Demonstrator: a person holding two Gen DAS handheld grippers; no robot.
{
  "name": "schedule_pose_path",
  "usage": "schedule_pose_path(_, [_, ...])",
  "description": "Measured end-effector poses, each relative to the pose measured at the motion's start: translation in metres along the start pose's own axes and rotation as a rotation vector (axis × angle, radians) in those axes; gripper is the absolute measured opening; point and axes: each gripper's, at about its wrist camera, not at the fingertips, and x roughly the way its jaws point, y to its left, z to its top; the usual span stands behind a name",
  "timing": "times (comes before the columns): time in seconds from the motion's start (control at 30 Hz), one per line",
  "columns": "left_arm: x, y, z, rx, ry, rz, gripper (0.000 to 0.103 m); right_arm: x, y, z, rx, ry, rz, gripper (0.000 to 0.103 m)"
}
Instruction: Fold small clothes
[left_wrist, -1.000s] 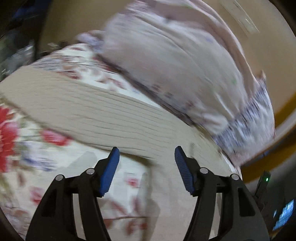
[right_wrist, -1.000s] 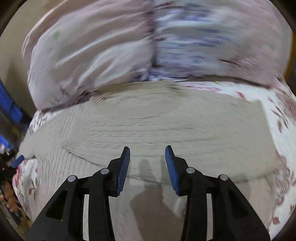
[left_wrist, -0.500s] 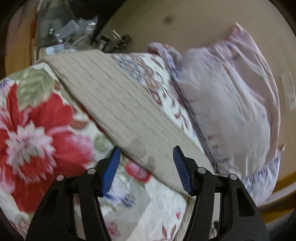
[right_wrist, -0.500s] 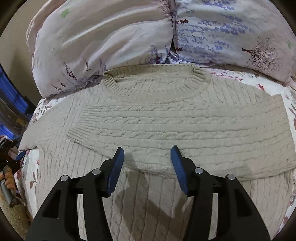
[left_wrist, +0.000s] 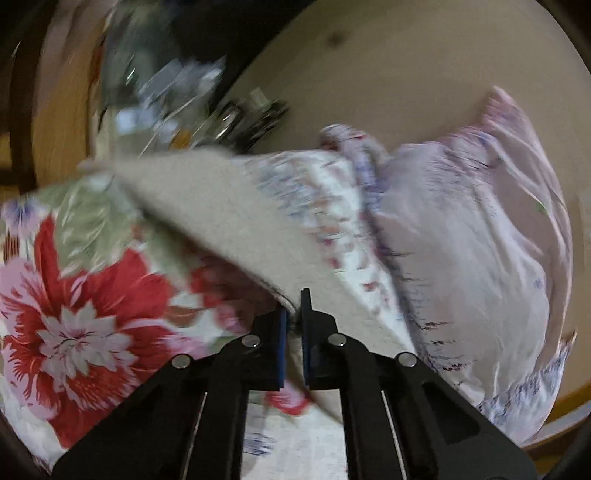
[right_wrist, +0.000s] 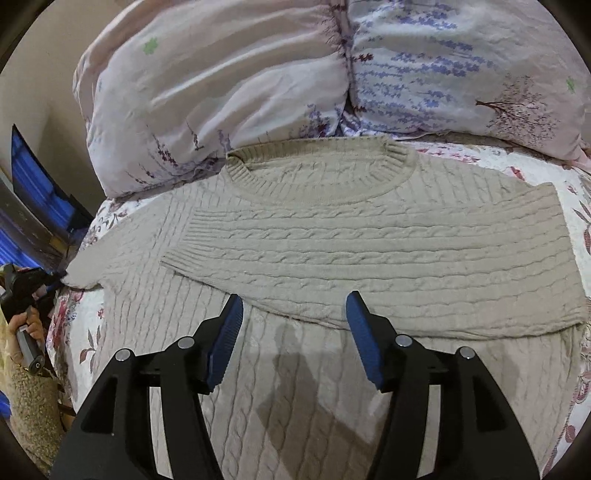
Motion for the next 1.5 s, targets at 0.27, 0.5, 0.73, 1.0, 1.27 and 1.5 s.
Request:
schedule_pose_path(0.27, [-0.011,-0.141,-0.070,0.331,0.056,-0.260,0.005,-0.016,-0.030,-0.002,0.072,-0.040,-0.001,0.061])
schedule_pose_path(0.5, [0.038,-0.226,-0.201,0.574,0.332,-0.424,0.006,-0.021,-0.059,-0.005,0.137,-0.045,-0.035,0.061])
schedule_pose_path(0.73, [0.066,-0.242,-0.292,0.768,0.563,-0.429,0.021,-0.034,-0.081,0.004,0.191,-0.054,-0.078,0.061])
schedule_pose_path(1.0, [0.064,-0.217,-0.234,0.605,0.518,-0.429,0.050,-0.041,-0.045,0.021,0.048,-0.105,0.007,0.061])
schedule_pose_path(1.27, [0.088,-0.189,-0.224,0.298,0.683,-0.397,0.047,-0.041,-0.051,0.014,0.072,-0.094,0.016,0.061])
schedule_pose_path(1.5, [0.087,-0.168,-0.232,0.103,0.753,-0.415,0.048,-0.041,-0.041,0.017,0.037,-0.116,0.046,0.061])
